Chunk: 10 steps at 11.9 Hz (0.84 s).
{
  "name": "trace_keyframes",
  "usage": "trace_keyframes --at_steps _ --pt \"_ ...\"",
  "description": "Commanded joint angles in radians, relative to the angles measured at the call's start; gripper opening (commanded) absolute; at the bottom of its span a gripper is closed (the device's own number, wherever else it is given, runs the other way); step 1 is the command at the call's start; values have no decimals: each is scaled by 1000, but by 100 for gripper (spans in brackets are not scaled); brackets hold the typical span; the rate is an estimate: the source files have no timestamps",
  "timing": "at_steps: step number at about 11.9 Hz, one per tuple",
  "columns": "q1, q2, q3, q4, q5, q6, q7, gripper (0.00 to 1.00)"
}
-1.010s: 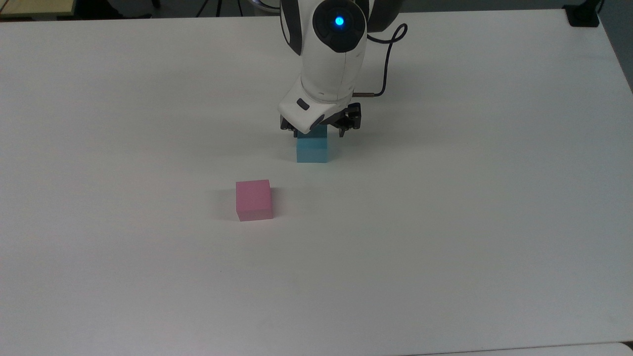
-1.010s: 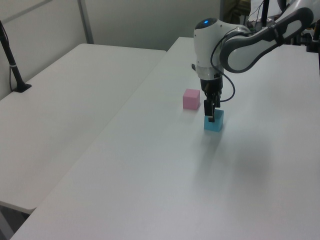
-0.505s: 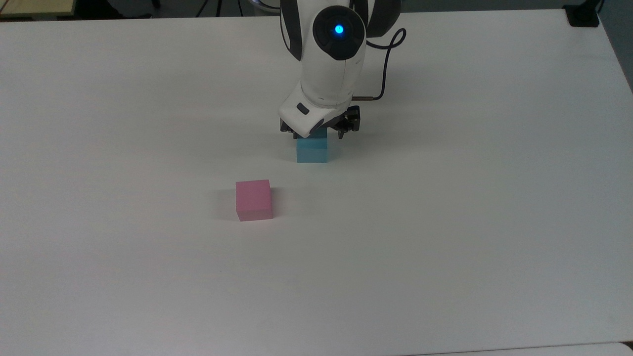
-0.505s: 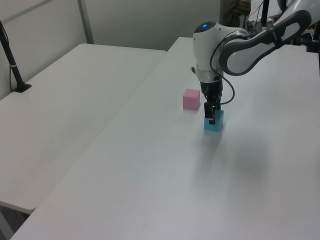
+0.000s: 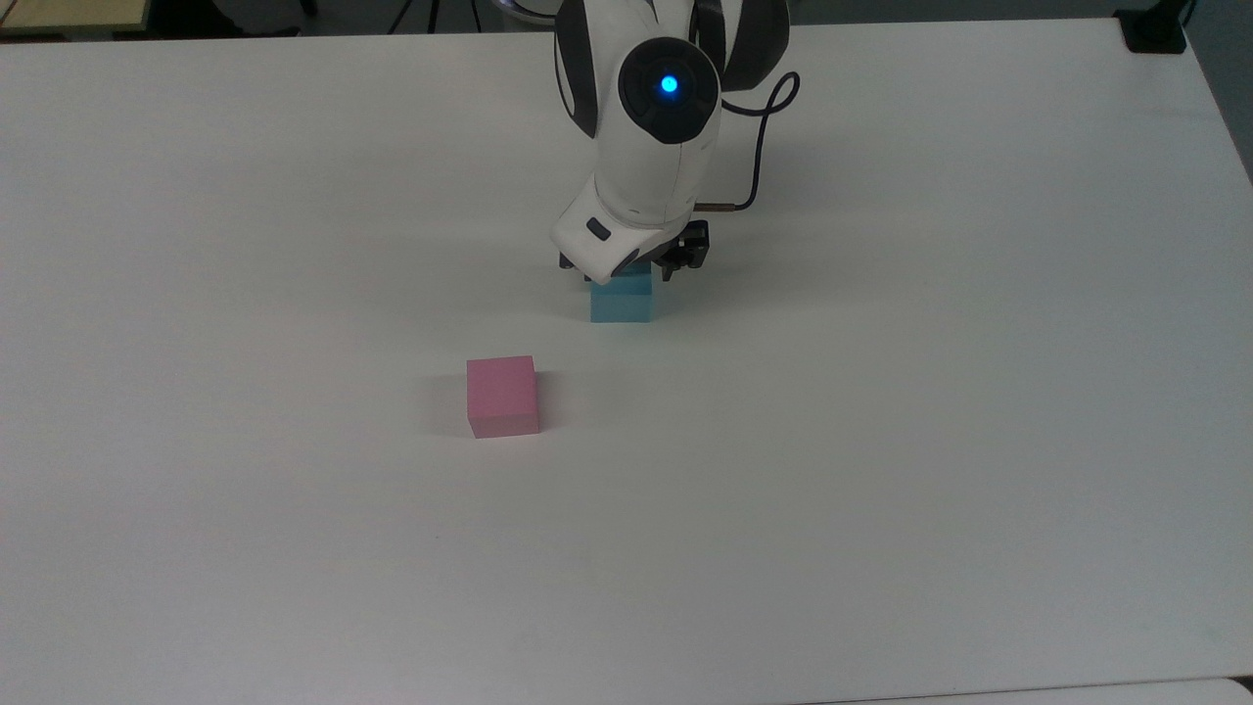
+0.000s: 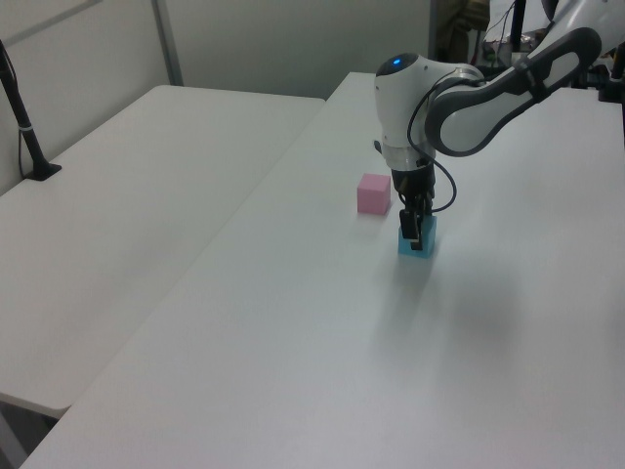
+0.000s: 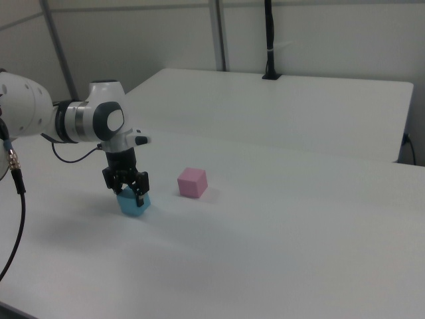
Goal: Put blue cube on pink cube
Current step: 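Close the gripper on the blue cube, then lift the blue cube and carry it toward the pink cube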
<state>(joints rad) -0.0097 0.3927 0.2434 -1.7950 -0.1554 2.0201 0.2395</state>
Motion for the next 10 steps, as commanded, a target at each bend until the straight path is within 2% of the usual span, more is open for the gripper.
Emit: trace_keyframes --at_steps 1,2,3,7,9,10 --pt "-7 17 11 0 -42 20 27 31" --pt "-7 15 11 0 -42 19 27 18" --pt "-9 3 11 6 -42 11 26 11" --pt "-29 -147 4 45 -21 -153 -41 10" --pt "-47 -213 -7 100 3 -257 -118 11" --pt "-56 -244 -31 142 14 -327 -178 11"
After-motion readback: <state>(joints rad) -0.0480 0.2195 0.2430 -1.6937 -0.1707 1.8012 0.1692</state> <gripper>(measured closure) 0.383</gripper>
